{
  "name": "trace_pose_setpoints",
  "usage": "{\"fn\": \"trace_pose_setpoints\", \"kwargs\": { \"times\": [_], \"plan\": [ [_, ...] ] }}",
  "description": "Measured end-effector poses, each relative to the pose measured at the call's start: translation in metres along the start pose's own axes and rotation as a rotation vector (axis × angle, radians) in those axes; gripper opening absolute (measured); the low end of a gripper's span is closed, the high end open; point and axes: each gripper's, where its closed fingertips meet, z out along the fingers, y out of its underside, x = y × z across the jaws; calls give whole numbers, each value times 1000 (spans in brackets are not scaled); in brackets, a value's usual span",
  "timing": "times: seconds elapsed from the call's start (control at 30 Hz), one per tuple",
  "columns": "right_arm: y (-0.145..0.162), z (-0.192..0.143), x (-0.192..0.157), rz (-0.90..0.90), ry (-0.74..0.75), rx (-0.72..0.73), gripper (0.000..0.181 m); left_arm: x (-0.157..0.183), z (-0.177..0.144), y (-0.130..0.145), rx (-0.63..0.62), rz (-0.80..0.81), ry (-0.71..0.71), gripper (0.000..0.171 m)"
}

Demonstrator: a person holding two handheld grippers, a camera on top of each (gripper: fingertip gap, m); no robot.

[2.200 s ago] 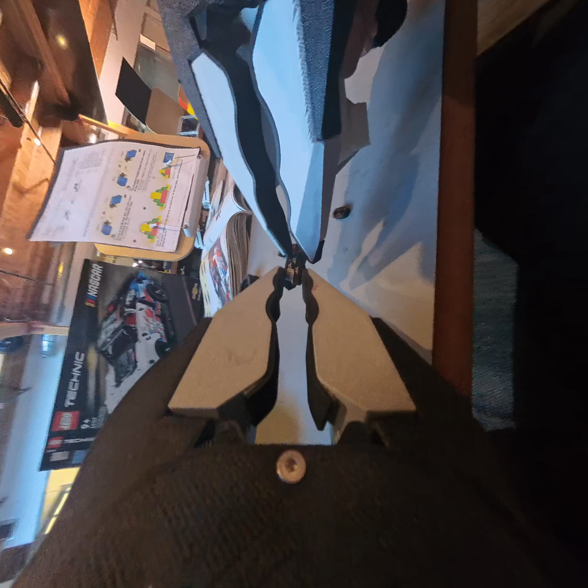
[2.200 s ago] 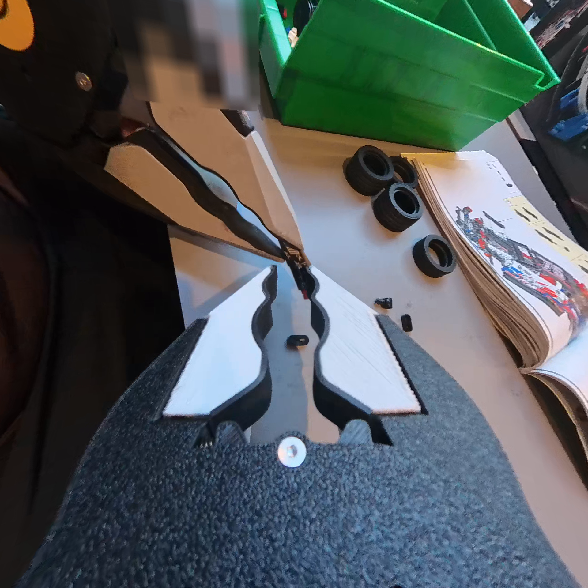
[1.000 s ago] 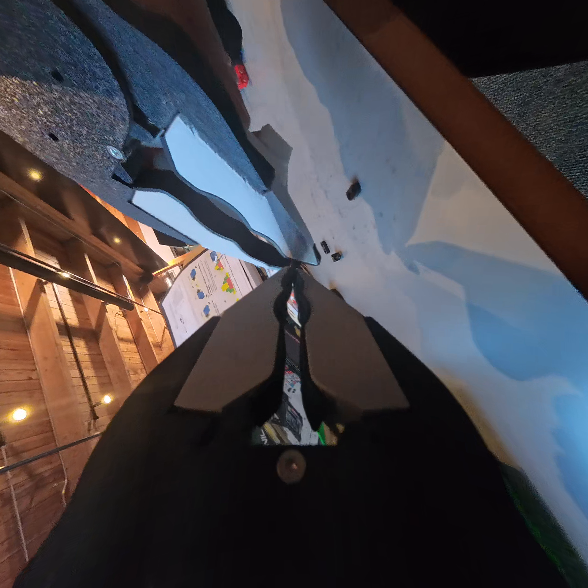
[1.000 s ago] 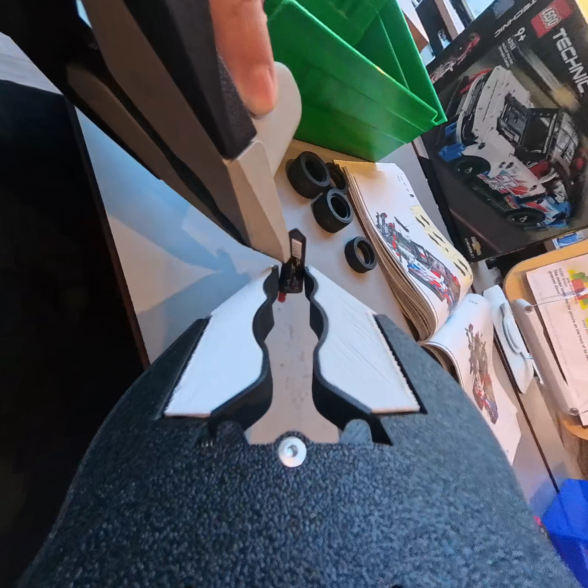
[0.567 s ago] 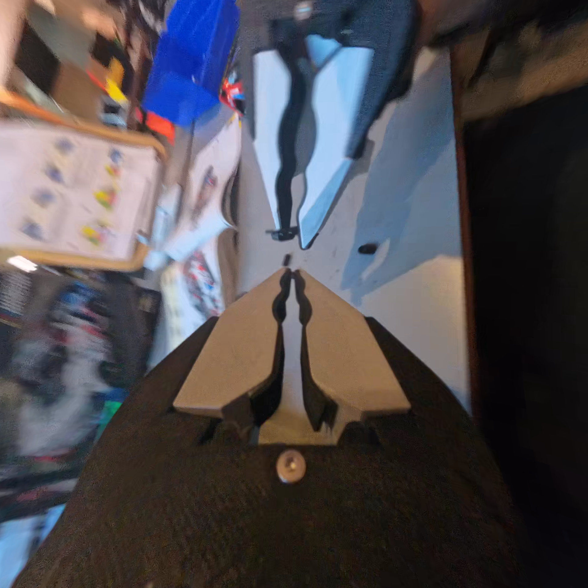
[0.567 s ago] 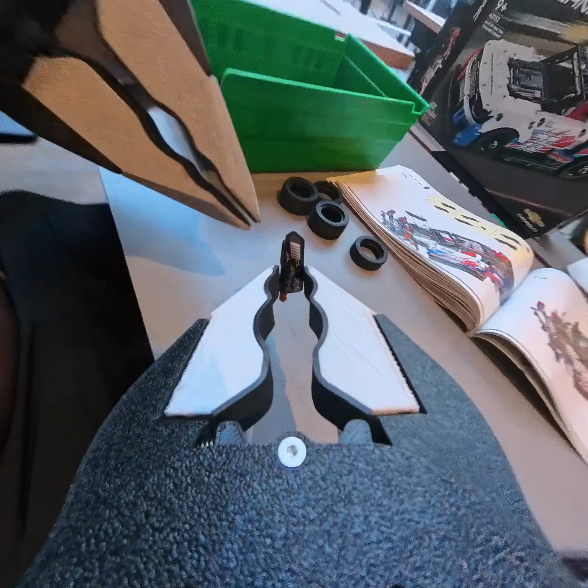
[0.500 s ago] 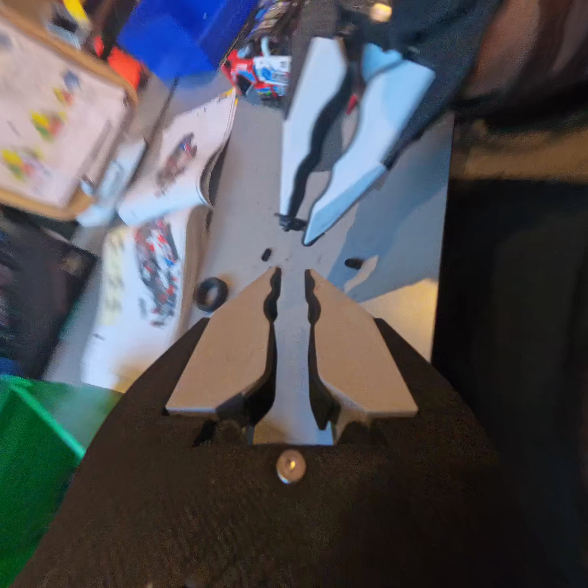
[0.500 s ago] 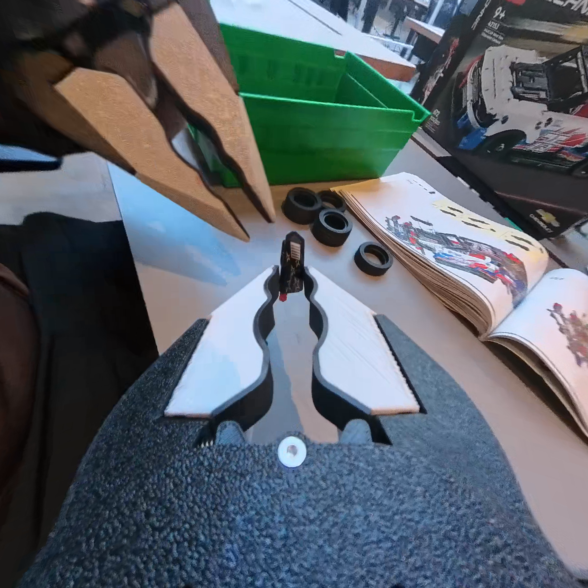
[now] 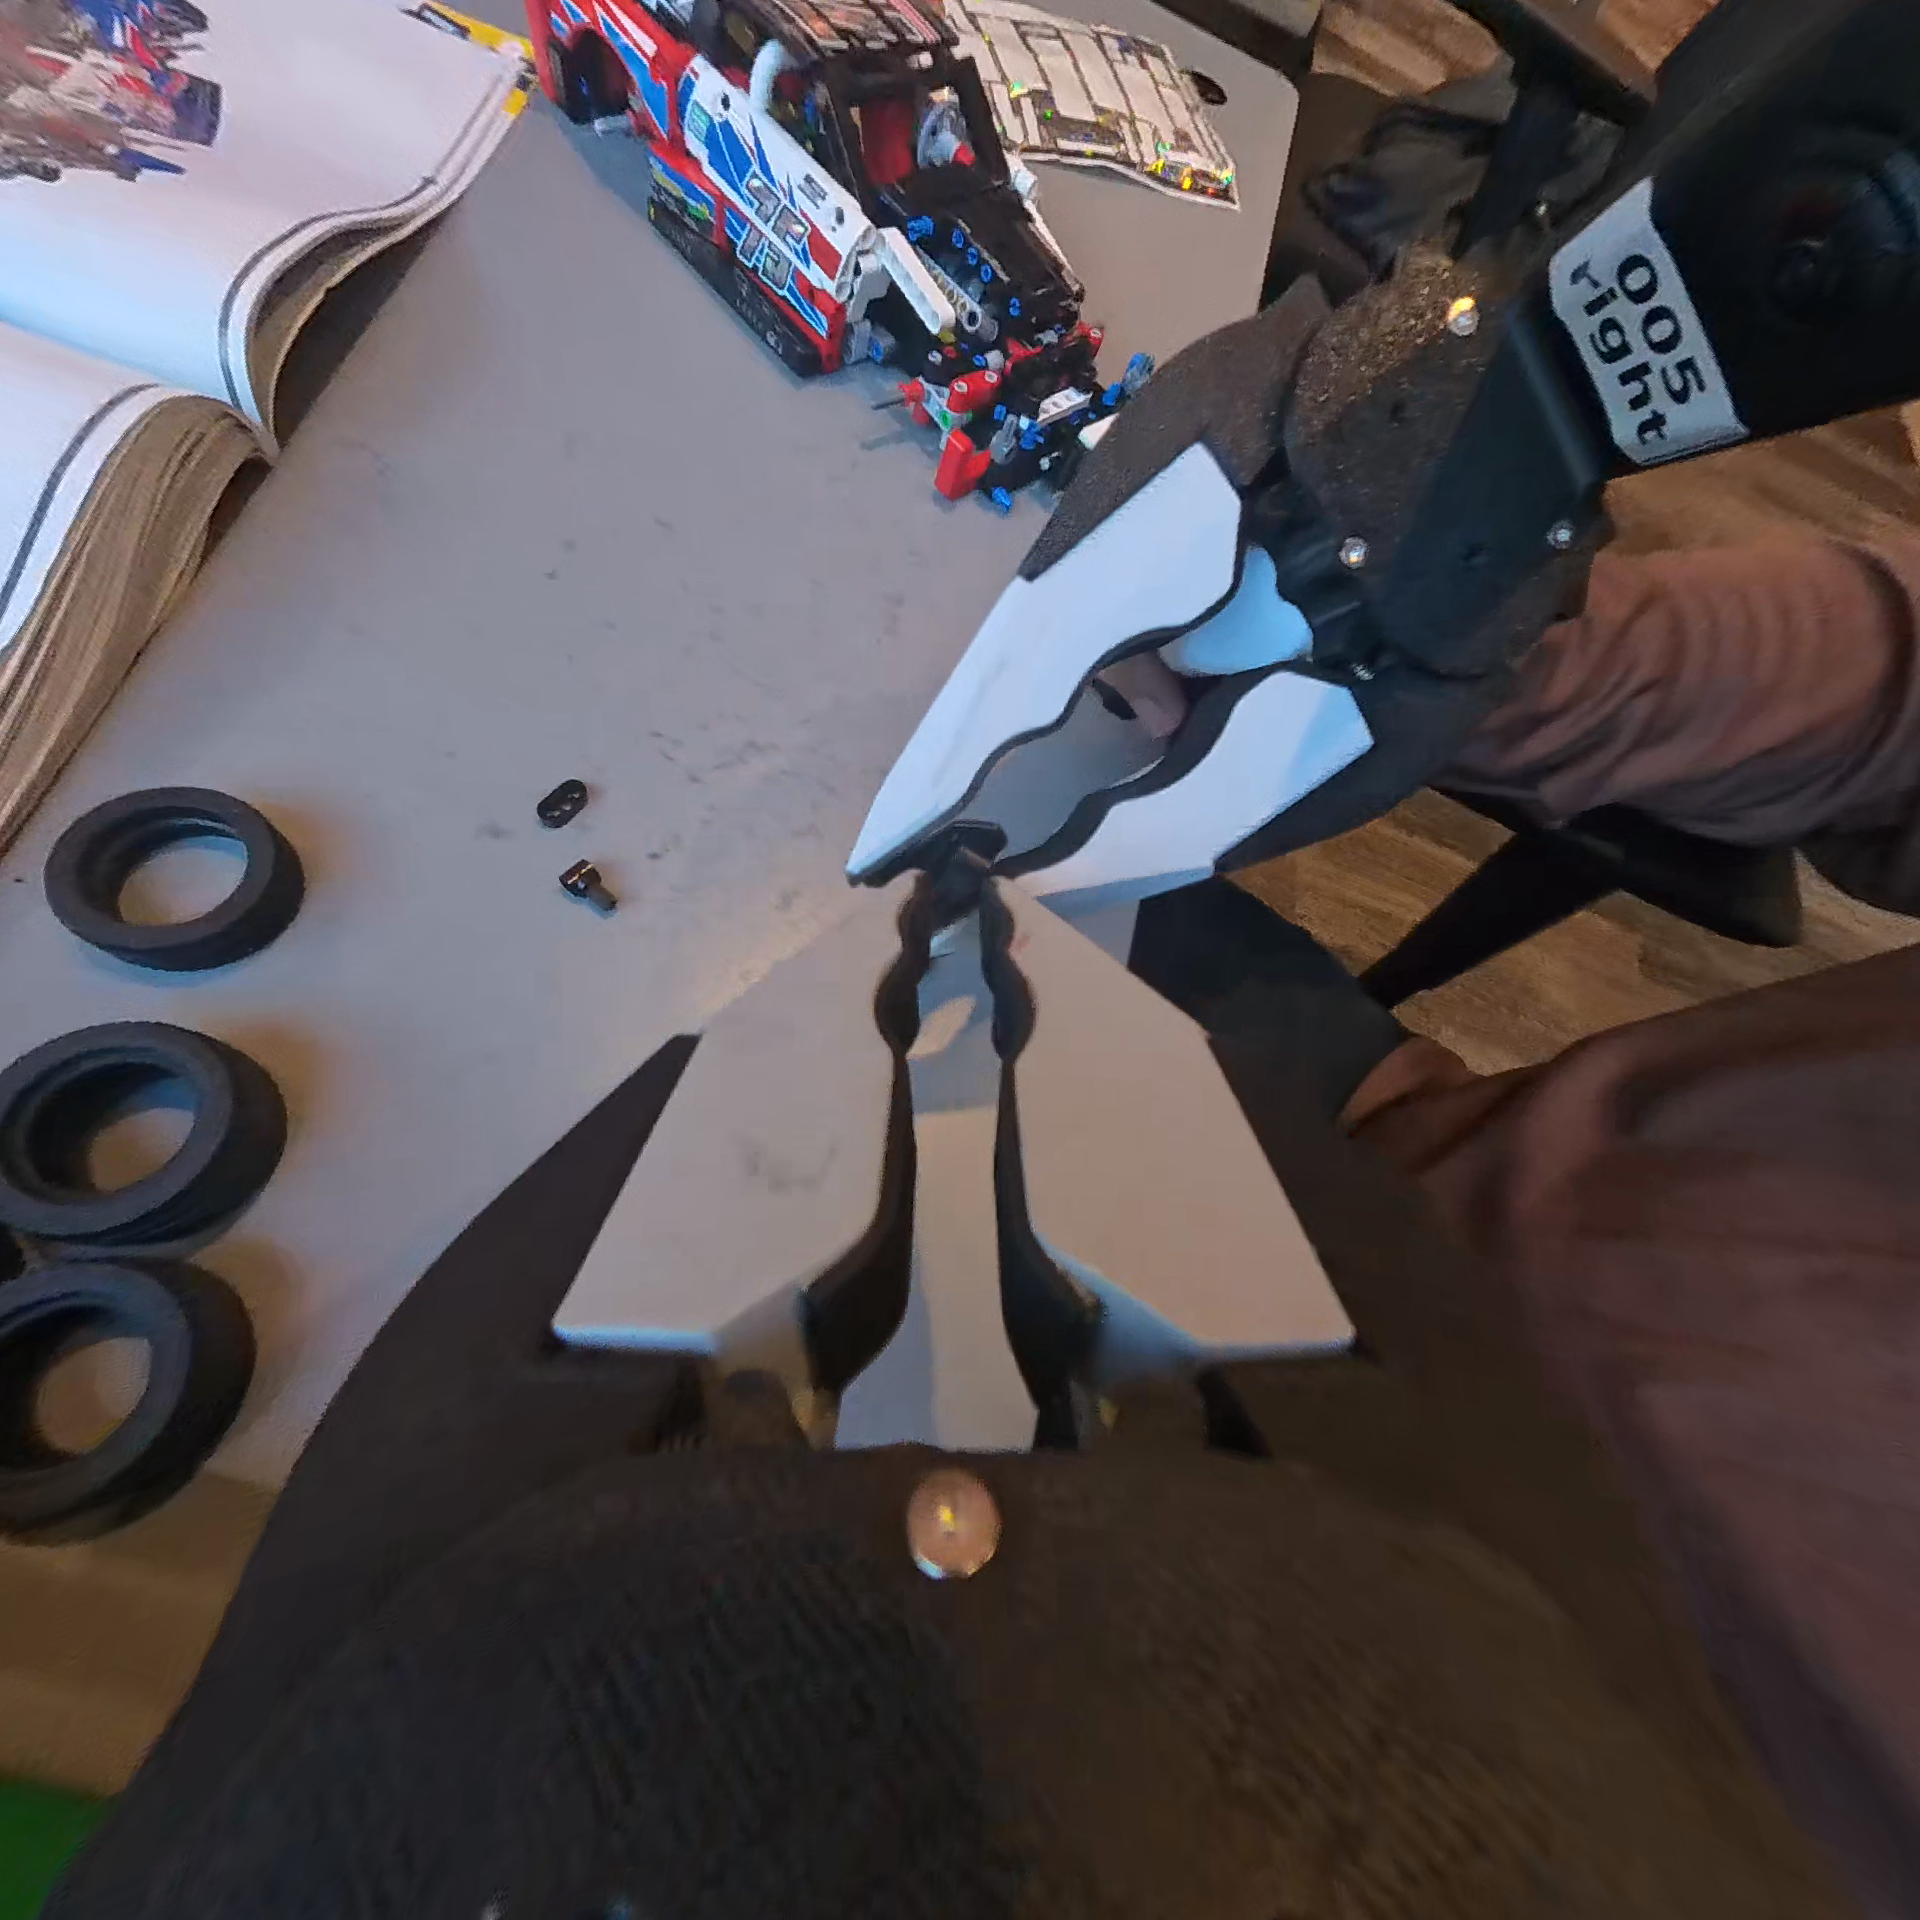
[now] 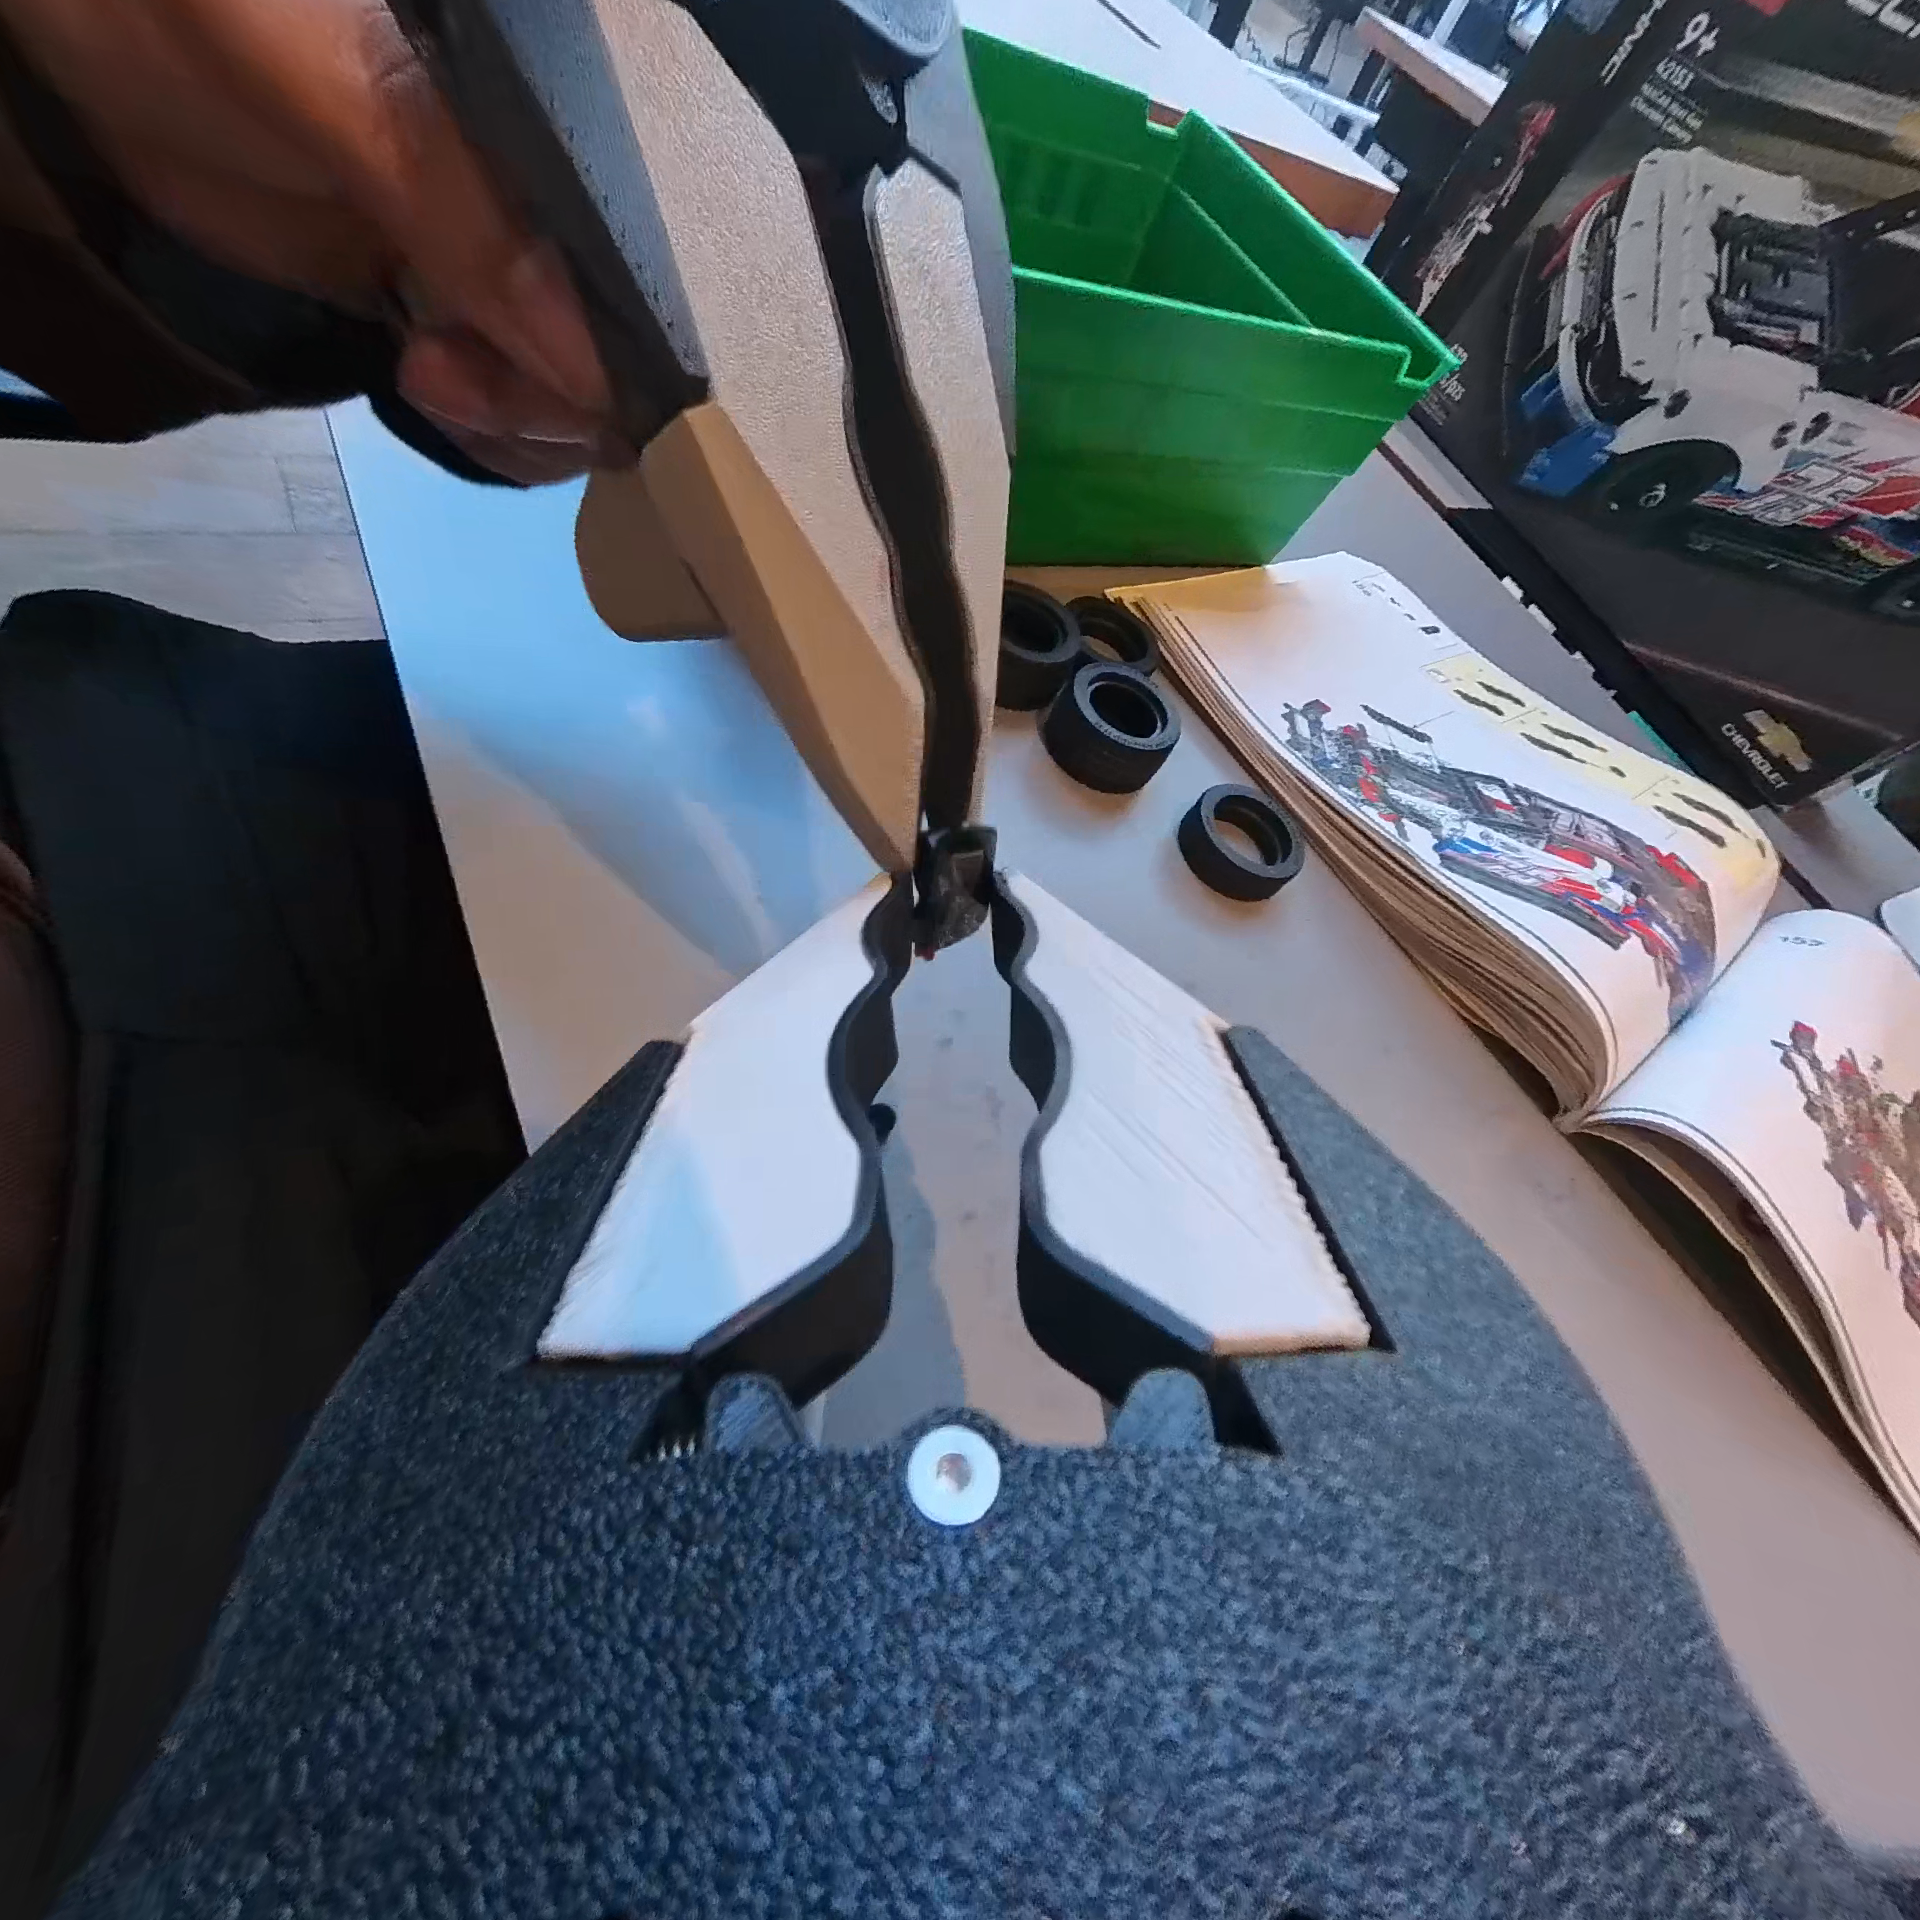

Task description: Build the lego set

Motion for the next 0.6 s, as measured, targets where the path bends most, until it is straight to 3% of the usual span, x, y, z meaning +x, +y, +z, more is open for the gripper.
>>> {"fn": "trace_pose_setpoints", "kwargs": {
  "times": [0.17, 0.33, 0.47, 0.6],
  "plan": [
    [6, -1, 1, 43, -37, -15, 14, 0, 5, -1, -57, 61, -32, 5],
    [17, -7, 7, 329, -184, -2, 14, -1, 1, -2, -15, 114, -41, 26],
    [25, -11, 8, 522, -294, 0, 14, -8, 13, 29, -93, 191, -7, 35],
    [29, -9, 6, 540, -309, -36, 14, -8, 32, 48, -144, 205, 88, 35]
  ]
}}
